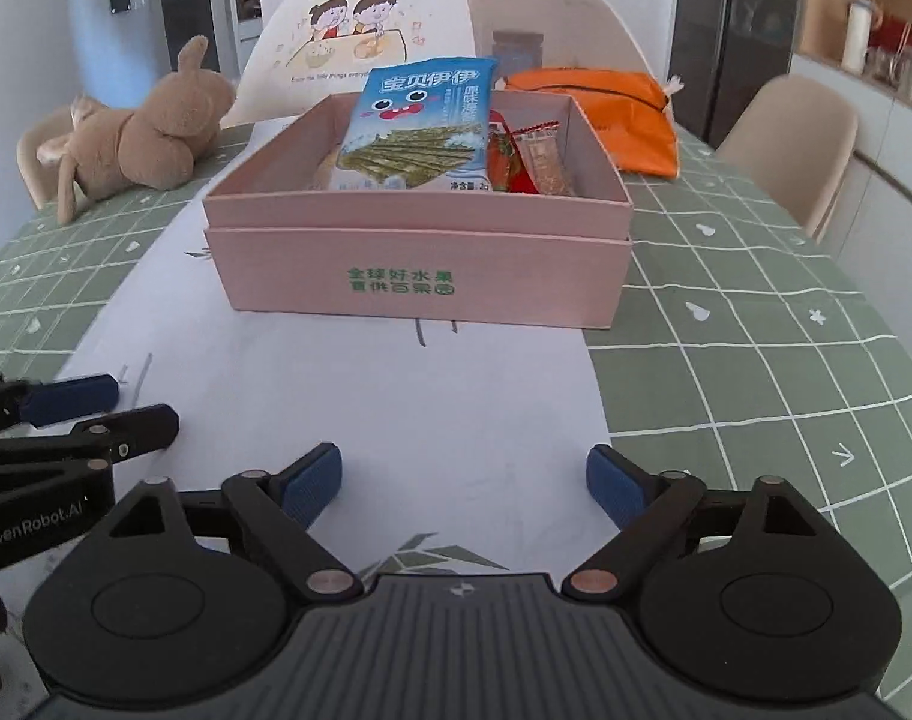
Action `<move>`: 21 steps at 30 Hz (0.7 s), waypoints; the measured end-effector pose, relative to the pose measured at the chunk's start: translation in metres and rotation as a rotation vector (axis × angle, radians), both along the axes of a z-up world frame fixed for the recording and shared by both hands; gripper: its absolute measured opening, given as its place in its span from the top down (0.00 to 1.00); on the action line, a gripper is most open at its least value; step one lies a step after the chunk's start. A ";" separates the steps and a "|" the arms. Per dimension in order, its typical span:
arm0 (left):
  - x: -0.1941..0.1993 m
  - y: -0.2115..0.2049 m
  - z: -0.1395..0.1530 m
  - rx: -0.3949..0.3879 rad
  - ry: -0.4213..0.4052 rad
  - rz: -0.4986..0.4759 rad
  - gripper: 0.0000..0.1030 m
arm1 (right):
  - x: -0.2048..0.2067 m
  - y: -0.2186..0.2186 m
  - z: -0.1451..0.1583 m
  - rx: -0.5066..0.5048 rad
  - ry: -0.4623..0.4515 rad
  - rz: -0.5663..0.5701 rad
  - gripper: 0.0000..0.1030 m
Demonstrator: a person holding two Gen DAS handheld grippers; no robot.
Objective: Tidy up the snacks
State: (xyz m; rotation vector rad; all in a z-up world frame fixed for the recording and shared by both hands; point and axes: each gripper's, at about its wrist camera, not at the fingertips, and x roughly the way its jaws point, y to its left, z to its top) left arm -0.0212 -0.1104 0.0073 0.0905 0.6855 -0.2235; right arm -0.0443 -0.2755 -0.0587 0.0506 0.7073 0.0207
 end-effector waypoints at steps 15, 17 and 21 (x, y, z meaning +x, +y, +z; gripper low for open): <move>-0.005 -0.006 -0.005 0.005 -0.046 0.022 0.46 | -0.007 -0.004 -0.011 0.011 -0.085 -0.021 0.00; -0.005 -0.007 -0.005 0.007 -0.046 0.029 0.46 | -0.007 -0.004 -0.011 0.011 -0.085 -0.021 0.00; -0.005 -0.007 -0.005 0.004 -0.045 0.027 0.46 | -0.007 -0.004 -0.011 0.011 -0.085 -0.021 0.00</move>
